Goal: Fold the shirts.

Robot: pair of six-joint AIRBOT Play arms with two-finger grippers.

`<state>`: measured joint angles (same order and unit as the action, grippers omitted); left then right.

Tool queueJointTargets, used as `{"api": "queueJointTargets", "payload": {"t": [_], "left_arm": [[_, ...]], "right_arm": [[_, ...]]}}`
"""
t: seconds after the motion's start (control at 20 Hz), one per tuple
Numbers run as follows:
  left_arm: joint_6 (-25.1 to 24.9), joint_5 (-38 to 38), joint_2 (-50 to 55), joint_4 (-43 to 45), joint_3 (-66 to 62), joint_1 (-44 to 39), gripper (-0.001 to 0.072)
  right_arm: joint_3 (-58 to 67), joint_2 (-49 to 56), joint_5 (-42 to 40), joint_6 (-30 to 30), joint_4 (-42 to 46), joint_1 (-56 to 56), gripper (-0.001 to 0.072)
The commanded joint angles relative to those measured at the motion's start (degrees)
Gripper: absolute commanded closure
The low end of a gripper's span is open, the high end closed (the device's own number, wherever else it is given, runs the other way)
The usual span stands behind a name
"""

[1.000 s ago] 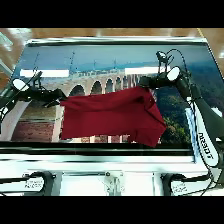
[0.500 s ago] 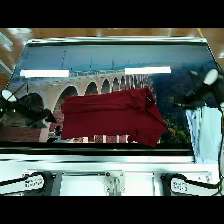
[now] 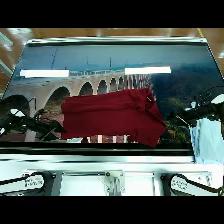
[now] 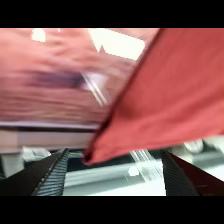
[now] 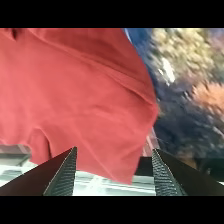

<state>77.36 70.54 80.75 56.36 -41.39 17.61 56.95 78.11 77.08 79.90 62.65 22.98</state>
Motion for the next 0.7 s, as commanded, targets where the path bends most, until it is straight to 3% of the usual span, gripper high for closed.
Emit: {"api": "queueJointTargets", "payload": {"t": [0.0, 0.1, 0.2, 0.25, 0.5, 0.65], "left_arm": [[-0.1, -3.4, 1.8, -2.3, 0.7, -3.2, 0.0046], [1.4, -7.0, 2.2, -5.8, 0.7, -4.8, 0.0091], [1.5, -8.7, 2.2, -8.5, 0.7, -5.7, 0.0602], [1.2, -8.6, 2.2, -9.0, 0.7, -5.9, 0.0664], [-1.5, -5.9, 2.0, -9.0, 0.7, -5.8, 0.0665], [-2.8, -5.1, 1.4, -9.0, 0.7, -5.9, 0.0665]], "right_arm": [[-0.8, -0.1, -1.2, 0.3, -1.2, 0.4, 0.0114], [-0.8, -0.1, -1.1, 1.4, -0.1, 0.4, 0.0115], [-0.8, -0.1, -1.0, 2.3, 1.8, 0.4, 0.0115], [-0.8, -0.1, -0.8, 2.4, 2.7, 0.4, 0.0115], [-4.9, -0.1, -0.5, -1.2, 2.2, 0.4, 0.0115], [-11.1, -0.1, -4.8, -2.9, -0.5, 0.4, 0.0114]]}}
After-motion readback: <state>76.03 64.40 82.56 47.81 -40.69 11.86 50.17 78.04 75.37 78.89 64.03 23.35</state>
